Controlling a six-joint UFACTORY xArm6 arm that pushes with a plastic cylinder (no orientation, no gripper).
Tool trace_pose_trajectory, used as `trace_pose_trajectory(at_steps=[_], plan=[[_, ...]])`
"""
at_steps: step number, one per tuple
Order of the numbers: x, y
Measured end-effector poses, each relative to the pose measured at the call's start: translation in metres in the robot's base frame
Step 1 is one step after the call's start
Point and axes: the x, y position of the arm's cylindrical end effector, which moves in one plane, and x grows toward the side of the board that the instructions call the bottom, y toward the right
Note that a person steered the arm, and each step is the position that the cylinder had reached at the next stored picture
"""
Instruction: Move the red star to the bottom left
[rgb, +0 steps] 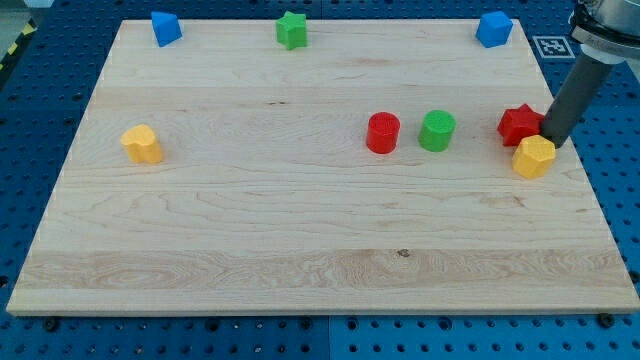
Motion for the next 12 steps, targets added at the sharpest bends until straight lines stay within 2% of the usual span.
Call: trace_pose_trajectory(at_steps=[2, 5, 6, 7, 9, 12], plan=[[-0.009, -0.002], [-0.081, -0.101], [-0.089, -0.065], [-0.049, -0.061], [-0.036, -0.079], [-0.057, -0.273]])
